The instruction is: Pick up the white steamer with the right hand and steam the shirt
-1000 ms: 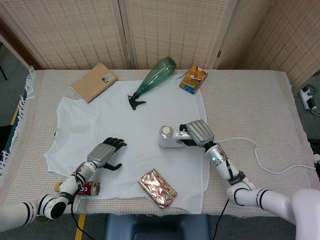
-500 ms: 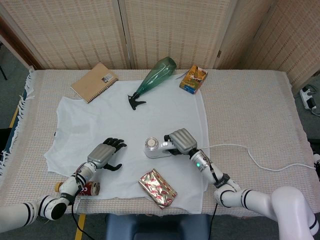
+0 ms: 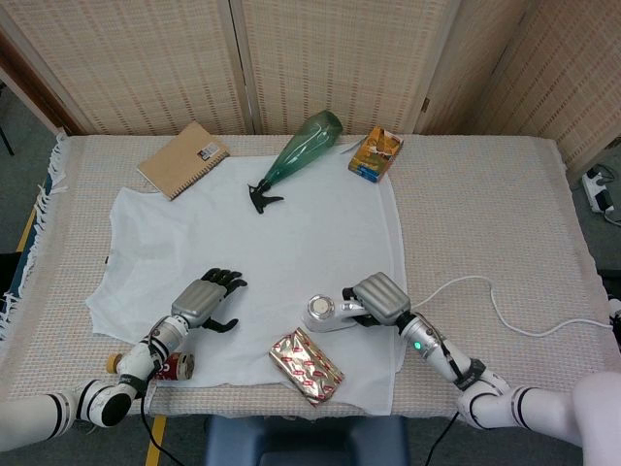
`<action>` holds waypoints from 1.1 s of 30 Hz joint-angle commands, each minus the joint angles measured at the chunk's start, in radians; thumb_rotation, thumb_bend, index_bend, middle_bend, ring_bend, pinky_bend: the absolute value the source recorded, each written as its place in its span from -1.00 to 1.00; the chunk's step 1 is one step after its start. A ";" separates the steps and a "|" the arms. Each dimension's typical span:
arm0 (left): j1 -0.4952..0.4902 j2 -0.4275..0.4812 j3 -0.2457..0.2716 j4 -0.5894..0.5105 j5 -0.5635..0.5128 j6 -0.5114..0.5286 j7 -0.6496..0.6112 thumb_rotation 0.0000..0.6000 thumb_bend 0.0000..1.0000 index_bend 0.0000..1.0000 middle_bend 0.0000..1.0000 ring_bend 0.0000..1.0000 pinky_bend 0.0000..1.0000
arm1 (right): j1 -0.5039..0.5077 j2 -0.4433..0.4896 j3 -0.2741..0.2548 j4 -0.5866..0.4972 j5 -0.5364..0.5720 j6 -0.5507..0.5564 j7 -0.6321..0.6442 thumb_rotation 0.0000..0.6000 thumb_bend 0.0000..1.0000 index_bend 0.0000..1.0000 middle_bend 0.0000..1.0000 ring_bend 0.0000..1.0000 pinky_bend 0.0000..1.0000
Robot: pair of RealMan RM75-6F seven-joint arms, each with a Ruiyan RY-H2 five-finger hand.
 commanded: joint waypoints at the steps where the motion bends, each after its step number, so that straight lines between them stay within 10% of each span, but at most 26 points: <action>1: -0.001 -0.002 0.000 -0.001 -0.001 0.000 0.002 0.45 -0.22 -0.63 -0.81 -1.00 -1.00 | -0.035 0.039 -0.035 -0.033 -0.032 0.036 0.021 1.00 0.42 0.65 0.78 0.61 0.75; 8: -0.004 -0.005 -0.002 -0.004 -0.003 0.002 0.010 0.44 -0.22 -0.63 -0.81 -1.00 -1.00 | -0.094 0.133 -0.085 -0.093 -0.075 0.093 0.038 1.00 0.42 0.65 0.78 0.61 0.75; 15: -0.005 0.000 -0.005 -0.012 -0.002 0.011 0.016 0.43 -0.22 -0.63 -0.81 -1.00 -1.00 | -0.070 0.138 0.031 -0.090 -0.032 0.130 0.084 1.00 0.42 0.65 0.78 0.61 0.75; 33: -0.001 0.001 -0.002 -0.029 0.004 0.031 0.033 0.44 -0.21 -0.62 -0.81 -1.00 -1.00 | 0.157 -0.280 0.201 0.418 0.094 -0.049 0.029 1.00 0.42 0.65 0.78 0.61 0.75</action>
